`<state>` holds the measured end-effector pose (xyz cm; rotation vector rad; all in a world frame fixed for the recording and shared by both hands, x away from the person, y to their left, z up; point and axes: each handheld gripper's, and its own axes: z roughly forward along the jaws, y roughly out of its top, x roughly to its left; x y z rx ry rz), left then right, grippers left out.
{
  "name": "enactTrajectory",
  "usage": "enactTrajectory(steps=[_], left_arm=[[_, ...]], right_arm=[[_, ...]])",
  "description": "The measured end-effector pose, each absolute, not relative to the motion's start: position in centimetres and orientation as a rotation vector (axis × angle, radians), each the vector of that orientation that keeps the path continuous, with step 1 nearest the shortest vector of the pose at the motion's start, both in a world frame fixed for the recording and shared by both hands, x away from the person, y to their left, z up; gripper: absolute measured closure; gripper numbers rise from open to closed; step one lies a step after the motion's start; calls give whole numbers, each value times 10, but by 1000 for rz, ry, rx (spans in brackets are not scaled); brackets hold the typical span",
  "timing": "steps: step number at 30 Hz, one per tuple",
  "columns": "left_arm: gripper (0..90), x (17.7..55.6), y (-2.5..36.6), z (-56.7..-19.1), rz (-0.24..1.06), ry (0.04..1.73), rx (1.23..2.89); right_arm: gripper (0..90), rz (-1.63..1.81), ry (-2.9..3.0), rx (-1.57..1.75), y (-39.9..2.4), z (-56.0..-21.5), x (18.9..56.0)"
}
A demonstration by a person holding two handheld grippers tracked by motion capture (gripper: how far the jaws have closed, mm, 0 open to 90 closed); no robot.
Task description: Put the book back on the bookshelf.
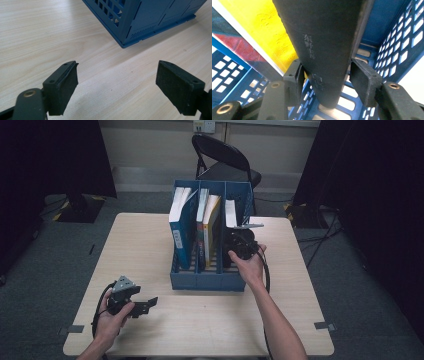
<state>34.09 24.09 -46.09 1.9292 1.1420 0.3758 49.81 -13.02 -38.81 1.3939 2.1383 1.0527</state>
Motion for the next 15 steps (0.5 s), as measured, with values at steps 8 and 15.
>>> enactTrajectory(steps=[8, 15], left_arm=[[176, 341, 241, -461, 376, 1137, 1936], [176, 343, 241, -461, 375, 1141, 1933]], right_arm=[[461, 1042, 2141, 1390, -129, -388, 502], [467, 1030, 2145, 1394, -128, -388, 501]])
